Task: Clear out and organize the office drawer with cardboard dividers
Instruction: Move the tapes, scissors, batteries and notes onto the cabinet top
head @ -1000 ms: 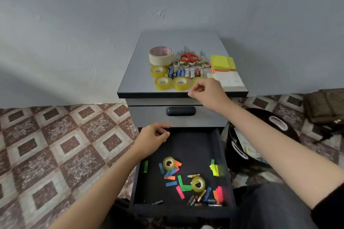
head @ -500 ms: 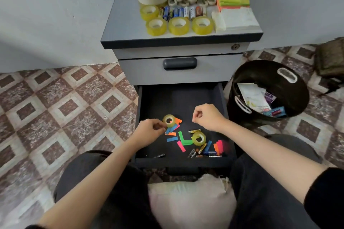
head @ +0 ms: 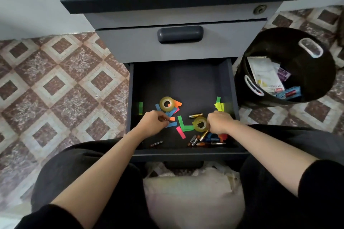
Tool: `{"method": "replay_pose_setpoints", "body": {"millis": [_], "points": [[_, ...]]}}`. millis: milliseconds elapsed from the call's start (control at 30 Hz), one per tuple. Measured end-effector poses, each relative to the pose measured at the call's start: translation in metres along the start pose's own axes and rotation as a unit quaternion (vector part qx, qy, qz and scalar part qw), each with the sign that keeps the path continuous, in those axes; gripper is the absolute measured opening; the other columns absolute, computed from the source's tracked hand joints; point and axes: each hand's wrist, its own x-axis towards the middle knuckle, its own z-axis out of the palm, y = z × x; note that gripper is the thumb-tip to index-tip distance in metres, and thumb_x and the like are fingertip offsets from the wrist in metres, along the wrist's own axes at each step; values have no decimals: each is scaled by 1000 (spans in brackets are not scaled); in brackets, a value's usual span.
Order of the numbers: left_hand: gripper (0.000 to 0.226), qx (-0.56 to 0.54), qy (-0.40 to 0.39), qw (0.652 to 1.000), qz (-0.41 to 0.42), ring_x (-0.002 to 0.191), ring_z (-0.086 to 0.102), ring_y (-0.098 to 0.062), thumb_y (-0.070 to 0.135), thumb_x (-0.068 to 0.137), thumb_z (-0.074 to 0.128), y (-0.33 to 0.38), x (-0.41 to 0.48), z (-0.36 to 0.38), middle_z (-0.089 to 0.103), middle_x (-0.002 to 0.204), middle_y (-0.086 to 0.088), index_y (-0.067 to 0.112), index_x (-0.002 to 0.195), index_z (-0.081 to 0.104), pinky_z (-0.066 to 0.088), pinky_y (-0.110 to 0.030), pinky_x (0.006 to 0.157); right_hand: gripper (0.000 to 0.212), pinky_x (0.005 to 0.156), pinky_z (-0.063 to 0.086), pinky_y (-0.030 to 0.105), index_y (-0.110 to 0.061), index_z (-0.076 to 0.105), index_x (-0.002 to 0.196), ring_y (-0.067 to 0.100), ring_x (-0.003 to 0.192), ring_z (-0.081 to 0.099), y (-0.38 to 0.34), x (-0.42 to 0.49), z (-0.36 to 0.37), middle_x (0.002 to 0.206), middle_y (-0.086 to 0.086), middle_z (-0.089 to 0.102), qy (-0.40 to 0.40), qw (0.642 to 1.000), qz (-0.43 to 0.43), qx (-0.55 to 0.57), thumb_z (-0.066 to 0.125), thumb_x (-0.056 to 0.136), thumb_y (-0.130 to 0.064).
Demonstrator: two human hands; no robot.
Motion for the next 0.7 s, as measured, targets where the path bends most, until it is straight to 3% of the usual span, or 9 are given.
{"method": "replay_pose_setpoints", "body": {"millis": [167, 300, 500, 700], "points": [[23, -4, -6, 1000, -11, 95, 58, -13, 15, 90, 59, -5, 7, 2, 65, 109, -7, 9, 112, 65, 43, -21, 83, 20, 69, 42, 27, -5, 62, 103, 25, 94, 57, -3, 10, 5, 111, 10, 57, -17, 1000, 3, -15, 54, 85, -5], [23, -8, -9, 1000, -9, 97, 58, -13, 15, 91, 58, -6, 8, 5, 65, 110, -6, 8, 112, 64, 43, -21, 84, 13, 54, 40, 24, -3, 64, 96, 23, 76, 56, 3, 15, 11, 88, 8, 58, -53, 997, 20, 44, 60, 85, -9], [22, -13, -19, 1000, -4, 94, 56, -11, 15, 92, 57, -5, 8, 10, 64, 110, -6, 9, 112, 64, 46, -24, 87, 22, 73, 55, 33, -3, 68, 106, 25, 84, 66, 8, 23, 19, 102, 13, 68, -104, 987, 41, 116, 60, 86, -9], [22, -23, -22, 999, -2, 93, 56, -11, 14, 92, 57, -5, 9, 10, 64, 110, -7, 8, 112, 64, 46, -24, 87, 28, 71, 49, 31, -2, 69, 103, 22, 82, 61, 2, 26, 26, 102, 13, 70, -158, 980, 39, 118, 71, 76, -9]]}}
